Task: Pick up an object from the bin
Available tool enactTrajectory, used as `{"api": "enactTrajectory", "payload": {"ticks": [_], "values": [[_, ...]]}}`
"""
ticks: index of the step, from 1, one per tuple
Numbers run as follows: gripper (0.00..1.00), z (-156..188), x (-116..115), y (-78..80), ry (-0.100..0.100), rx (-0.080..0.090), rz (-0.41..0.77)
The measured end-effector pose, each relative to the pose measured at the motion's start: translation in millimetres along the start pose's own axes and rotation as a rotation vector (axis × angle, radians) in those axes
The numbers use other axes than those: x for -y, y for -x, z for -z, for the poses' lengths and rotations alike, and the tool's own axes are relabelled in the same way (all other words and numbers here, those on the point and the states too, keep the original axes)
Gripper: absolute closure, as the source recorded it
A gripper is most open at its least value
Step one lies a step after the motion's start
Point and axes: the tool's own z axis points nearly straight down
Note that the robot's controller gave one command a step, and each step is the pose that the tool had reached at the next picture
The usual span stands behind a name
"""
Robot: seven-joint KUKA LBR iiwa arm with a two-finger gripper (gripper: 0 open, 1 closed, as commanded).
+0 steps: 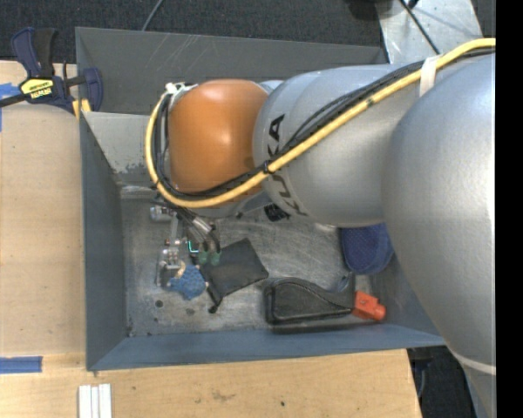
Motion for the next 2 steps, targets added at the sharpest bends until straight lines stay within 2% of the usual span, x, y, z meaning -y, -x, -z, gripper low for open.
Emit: {"api": "enactTrajectory", "payload": {"ticks": [1, 2], "values": [[0.00, -89.0, 55.7, 1.8, 0.006, 0.009, 0.040], [1.00, -85.7, 54.8, 5.0, 0.007, 0.021, 0.041]]}}
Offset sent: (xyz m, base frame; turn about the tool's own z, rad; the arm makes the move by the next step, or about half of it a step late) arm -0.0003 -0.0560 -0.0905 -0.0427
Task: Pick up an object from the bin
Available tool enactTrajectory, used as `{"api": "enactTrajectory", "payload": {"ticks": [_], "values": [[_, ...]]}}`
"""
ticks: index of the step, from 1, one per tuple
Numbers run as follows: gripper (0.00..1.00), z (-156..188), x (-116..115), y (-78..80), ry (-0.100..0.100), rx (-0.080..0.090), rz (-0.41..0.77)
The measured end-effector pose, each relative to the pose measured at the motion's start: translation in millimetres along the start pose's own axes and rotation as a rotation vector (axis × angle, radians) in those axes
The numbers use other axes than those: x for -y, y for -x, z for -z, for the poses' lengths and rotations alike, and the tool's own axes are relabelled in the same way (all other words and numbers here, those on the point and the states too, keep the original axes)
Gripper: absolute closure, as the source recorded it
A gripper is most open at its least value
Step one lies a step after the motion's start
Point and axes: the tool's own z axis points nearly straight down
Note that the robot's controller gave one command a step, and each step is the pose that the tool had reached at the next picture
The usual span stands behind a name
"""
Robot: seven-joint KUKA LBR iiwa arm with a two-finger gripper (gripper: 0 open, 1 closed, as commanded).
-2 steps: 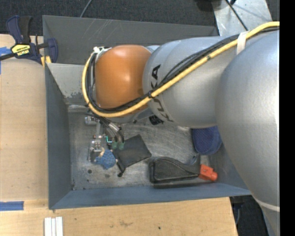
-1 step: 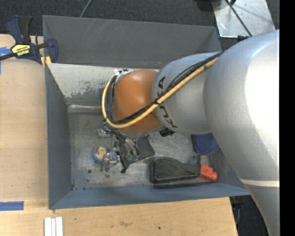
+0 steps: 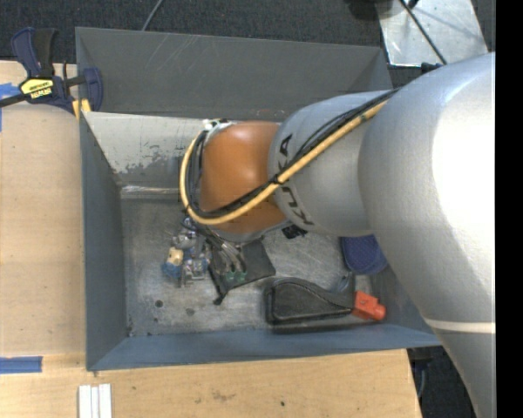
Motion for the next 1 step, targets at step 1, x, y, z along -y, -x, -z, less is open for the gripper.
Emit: {"api": "enactTrajectory", "payload": {"ticks": [1], "values": [[1.00, 171.8, -23.3, -10.8, -0.001, -0.005, 0.287]]}}
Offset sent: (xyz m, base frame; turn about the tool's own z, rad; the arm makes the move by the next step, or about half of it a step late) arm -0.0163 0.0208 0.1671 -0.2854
